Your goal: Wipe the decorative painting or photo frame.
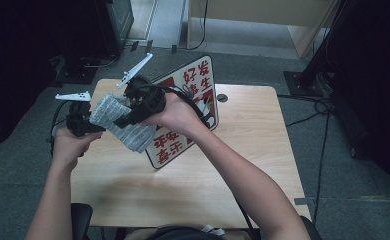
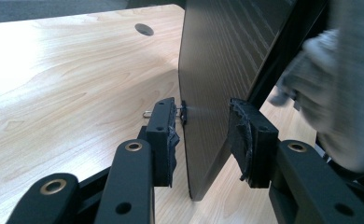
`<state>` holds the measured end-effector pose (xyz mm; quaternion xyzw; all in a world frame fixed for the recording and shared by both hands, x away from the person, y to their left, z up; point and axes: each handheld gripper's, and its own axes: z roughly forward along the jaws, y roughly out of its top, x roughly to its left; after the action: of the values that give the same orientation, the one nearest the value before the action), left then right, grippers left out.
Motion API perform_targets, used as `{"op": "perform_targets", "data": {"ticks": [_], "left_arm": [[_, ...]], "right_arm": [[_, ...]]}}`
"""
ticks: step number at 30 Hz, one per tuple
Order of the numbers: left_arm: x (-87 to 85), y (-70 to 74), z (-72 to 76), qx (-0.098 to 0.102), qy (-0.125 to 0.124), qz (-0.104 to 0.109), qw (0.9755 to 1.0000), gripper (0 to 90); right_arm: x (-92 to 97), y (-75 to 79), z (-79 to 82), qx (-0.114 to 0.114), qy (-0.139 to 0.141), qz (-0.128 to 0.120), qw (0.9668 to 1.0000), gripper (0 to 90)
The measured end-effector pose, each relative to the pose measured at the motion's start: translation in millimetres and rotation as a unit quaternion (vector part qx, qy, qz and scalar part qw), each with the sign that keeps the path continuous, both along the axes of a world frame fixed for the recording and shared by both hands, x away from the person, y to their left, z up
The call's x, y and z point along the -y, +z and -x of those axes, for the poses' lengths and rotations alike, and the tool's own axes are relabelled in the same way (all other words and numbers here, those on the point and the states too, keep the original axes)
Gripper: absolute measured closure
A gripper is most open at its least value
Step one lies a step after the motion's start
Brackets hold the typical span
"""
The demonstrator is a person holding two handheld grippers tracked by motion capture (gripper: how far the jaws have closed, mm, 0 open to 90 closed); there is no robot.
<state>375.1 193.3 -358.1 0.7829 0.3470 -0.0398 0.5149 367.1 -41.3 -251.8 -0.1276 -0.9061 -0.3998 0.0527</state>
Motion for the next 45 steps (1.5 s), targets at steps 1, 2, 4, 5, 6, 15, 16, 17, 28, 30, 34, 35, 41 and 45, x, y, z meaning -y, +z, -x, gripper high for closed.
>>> {"op": "perform_targets", "data": {"ticks": [1,2,4,5,6,15,16,17,28,30,34,35,41,45], "left_arm": [[-0.2,-0.1,0.1,0.0,0.001,0.0,1.0,62.2],[-0.5,-0.2,0.0,-0.001,0.001,0.0,1.0,62.2],[-0.9,-0.5,-0.4,-0.001,0.002,0.001,1.0,62.1],[-1.2,-0.7,-0.7,0.0,0.002,0.0,1.0,62.1],[-1.5,-0.9,-0.9,0.0,0.002,0.0,1.0,62.0],[-6.2,-1.4,-0.3,0.001,0.007,0.002,1.0,61.5],[-6.7,-1.4,-0.5,0.001,0.007,0.002,1.0,61.5],[-6.8,-1.4,-0.6,0.0,0.007,0.002,1.0,61.4],[-9.2,0.0,0.1,0.005,0.01,0.0,0.9999,60.6],[-8.9,0.0,0.1,0.004,0.01,-0.002,0.9999,60.3],[-9.1,-0.1,-0.2,0.003,0.009,-0.002,1.0,60.1],[-9.3,-0.2,-0.2,0.003,0.009,-0.002,1.0,60.0],[-12.3,-0.1,-0.5,0.002,0.011,0.001,0.9999,59.8],[-14.1,1.0,0.0,0.002,0.012,0.002,0.9999,59.6]], "right_arm": [[1.1,-1.9,-3.6,-0.003,-0.004,0.0,1.0,65.8],[2.8,-4.1,-7.3,-0.009,-0.007,-0.003,0.9999,65.9],[4.5,-5.9,-10.7,-0.017,-0.006,-0.008,0.9998,65.9],[4.5,-5.8,-11.3,-0.018,-0.003,-0.009,0.9998,65.9],[3.6,-5.2,-10.5,-0.02,-0.004,-0.012,0.9997,65.9],[-4.6,-6.5,-11.3,-0.007,-0.001,-0.005,1.0,65.6],[-2.8,-8.9,-14.1,-0.007,-0.006,-0.002,1.0,65.6],[-0.7,-11.1,-16.6,-0.011,-0.012,0.002,0.9999,65.6],[17.3,-25.4,-17.6,-0.019,-0.026,-0.004,0.9995,65.6],[20.1,-29.0,-17.7,-0.021,-0.03,-0.005,0.9993,65.6],[24.3,-35.1,-17.3,-0.024,-0.033,-0.005,0.9992,65.6],[24.6,-35.6,-17.3,-0.024,-0.033,-0.005,0.9992,65.6],[27.2,-40.8,-17.3,-0.021,-0.03,0.0,0.9993,65.6],[28.7,-44.8,-16.4,-0.022,-0.03,-0.001,0.9993,65.6]]}}
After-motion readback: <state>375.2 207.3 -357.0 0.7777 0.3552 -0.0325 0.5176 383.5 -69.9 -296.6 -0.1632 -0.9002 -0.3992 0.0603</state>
